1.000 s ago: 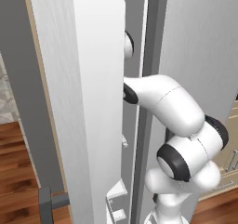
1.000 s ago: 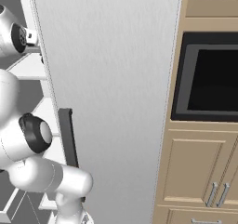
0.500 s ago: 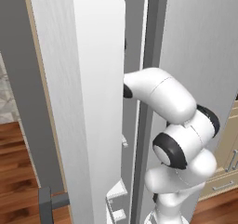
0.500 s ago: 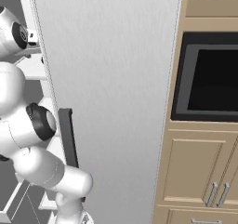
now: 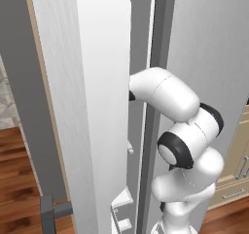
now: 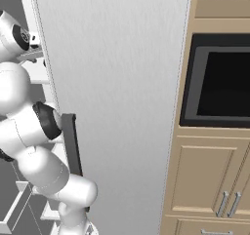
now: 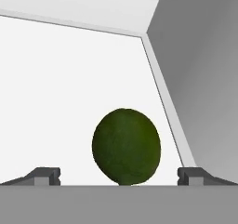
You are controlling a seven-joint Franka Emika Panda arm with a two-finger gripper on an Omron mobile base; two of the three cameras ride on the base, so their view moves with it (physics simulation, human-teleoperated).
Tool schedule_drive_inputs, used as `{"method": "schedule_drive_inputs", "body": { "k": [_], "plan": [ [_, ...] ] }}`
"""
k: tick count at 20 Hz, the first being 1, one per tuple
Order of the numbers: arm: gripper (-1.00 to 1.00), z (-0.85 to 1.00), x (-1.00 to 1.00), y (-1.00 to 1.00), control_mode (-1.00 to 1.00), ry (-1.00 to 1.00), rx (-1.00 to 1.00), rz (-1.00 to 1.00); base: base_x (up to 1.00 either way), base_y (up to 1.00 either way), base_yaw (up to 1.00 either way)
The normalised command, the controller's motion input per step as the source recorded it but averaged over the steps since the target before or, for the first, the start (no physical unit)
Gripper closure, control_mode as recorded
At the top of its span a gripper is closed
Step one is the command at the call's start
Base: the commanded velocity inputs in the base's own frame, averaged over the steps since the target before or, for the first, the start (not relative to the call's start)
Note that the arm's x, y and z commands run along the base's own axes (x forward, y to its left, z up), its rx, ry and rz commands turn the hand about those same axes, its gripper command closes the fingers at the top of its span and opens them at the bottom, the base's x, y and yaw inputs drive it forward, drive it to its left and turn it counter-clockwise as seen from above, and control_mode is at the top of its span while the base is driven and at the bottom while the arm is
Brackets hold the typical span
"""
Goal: Take the corn and lime out of the freezer and place them in the tupperware container on the counter. Then put the tupperware containing the vegetables back in the freezer.
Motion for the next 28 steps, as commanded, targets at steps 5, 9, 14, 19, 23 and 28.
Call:
{"method": "schedule_drive_inputs", "body": {
  "k": [5, 9, 14, 19, 23, 28],
  "plan": [
    [-1.00, -0.15, 0.10, -0.06, -1.00, 0.00, -0.06, -0.02, 0.00, 0.00, 0.00],
    [-1.00, -0.10, 0.18, -0.13, -1.00, 0.00, -0.06, -0.03, 0.00, 0.00, 0.00],
    [-1.00, -0.11, 0.20, -0.13, -1.00, 0.00, -0.06, -0.03, 0.00, 0.00, 0.00],
    [-1.00, -0.16, 0.23, -0.05, -1.00, 0.02, -0.05, -0.02, 0.00, 0.00, 0.00],
    [1.00, -0.19, 0.12, 0.00, -1.00, 0.02, 0.00, 0.00, 0.00, 0.00, 0.00],
    [1.00, -0.14, 0.01, 0.00, -1.00, 0.01, 0.00, 0.00, 0.00, 0.00, 0.00]
  ]
}}
